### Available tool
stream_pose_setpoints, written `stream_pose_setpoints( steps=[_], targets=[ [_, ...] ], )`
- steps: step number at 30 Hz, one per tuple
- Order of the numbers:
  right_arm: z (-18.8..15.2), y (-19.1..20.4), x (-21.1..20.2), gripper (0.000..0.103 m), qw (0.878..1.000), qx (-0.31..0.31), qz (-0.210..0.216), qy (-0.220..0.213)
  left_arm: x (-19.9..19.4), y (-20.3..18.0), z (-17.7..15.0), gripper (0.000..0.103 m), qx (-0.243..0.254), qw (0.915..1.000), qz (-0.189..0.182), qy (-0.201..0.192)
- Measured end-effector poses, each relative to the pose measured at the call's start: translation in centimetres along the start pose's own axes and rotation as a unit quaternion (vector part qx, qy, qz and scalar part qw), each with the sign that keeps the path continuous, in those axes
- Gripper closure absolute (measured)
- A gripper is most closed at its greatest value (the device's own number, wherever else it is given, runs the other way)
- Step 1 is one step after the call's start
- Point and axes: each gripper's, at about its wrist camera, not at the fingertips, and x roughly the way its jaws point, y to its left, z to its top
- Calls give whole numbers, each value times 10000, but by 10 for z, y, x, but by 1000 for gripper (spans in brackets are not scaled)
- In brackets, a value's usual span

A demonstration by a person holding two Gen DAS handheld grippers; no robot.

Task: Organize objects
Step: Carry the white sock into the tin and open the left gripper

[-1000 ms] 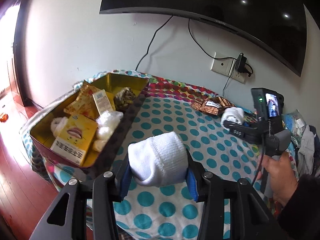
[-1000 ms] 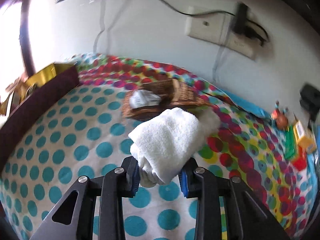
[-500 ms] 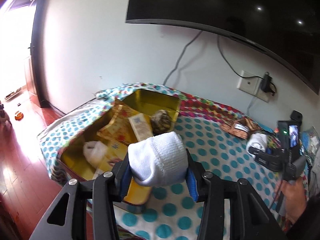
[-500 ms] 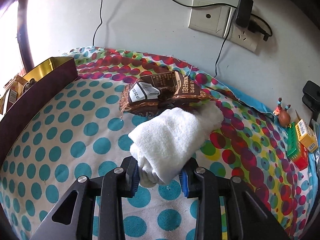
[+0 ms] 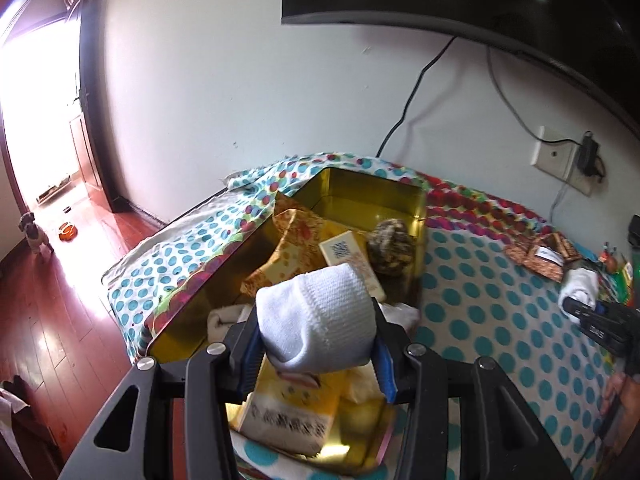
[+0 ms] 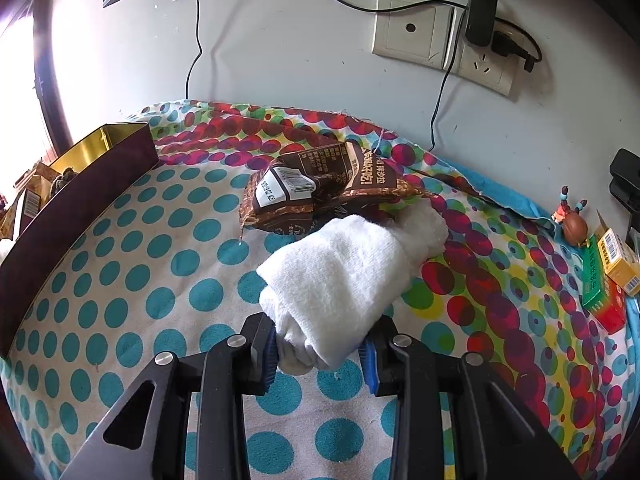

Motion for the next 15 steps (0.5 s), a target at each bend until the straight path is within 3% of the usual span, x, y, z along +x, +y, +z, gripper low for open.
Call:
stream_pose_setpoints(
  steps=[15],
  targets=[
    [0, 2, 2, 72, 10000, 40, 11, 44, 36, -5, 17, 57, 149, 9994, 264, 171]
  ],
)
